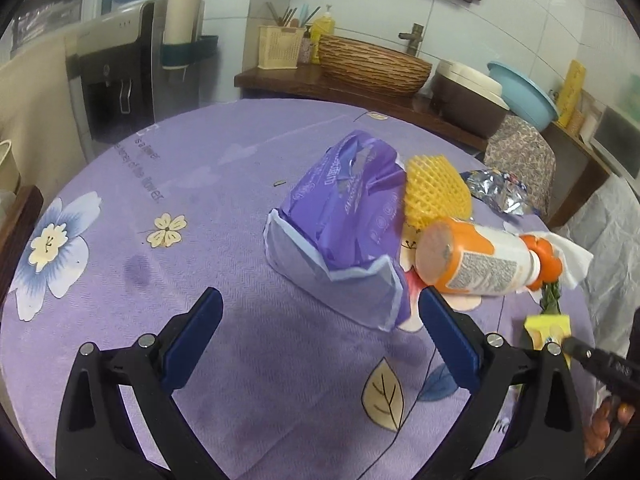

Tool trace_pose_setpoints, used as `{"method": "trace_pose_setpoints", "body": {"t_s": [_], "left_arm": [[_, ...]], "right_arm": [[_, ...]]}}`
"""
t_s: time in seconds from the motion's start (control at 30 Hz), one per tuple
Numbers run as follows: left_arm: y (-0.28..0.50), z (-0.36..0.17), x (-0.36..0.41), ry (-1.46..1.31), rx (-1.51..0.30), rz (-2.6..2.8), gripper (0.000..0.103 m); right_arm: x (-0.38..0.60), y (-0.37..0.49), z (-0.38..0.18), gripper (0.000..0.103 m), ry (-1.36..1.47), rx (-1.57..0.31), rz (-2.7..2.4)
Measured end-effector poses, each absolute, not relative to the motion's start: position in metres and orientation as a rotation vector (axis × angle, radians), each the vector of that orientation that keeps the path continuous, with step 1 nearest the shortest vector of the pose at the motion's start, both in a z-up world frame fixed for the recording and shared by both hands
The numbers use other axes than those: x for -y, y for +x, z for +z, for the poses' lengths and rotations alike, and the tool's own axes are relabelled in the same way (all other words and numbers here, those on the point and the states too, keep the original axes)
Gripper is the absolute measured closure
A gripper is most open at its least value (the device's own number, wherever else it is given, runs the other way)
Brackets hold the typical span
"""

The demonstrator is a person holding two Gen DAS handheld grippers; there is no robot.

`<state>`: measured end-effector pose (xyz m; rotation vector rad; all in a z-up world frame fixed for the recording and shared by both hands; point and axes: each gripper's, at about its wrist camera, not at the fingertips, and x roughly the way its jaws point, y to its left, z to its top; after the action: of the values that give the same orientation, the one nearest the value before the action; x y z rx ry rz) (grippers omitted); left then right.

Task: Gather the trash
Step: 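Grasp the purple plastic bag with the left gripper while the right grasps the yellow chip bag, then carry both bags over the bin and open both grippers to drop them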

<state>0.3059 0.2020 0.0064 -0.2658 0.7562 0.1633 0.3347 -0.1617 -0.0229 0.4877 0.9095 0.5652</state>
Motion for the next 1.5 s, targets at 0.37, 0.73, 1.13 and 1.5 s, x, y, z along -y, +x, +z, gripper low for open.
{"method": "trace_pose_setpoints", "body": {"t_s": [0.37,0.73,1.13,1.5], "left_arm": [[0.331,-0.022,-0.217,-0.450,-0.825,0.172,0.057],[0.289,-0.009,-0.233,-0.438,-0.757,0.209,0.079],[0.211,0.018,-0.225,-0.399,-0.639,0.217,0.081],[0.194,0.058,-0.161,-0.336,-0.554,0.061,0.080]], "right_arm": [[0.143,0.288,0.011,0.096,0.346,-0.795,0.624],[0.138,0.275,0.020,0.097,0.334,-0.742,0.694],[0.139,0.252,0.030,0.097,0.374,-0.680,0.754],[0.162,0.233,0.043,0.097,0.396,-0.594,0.728]]}}
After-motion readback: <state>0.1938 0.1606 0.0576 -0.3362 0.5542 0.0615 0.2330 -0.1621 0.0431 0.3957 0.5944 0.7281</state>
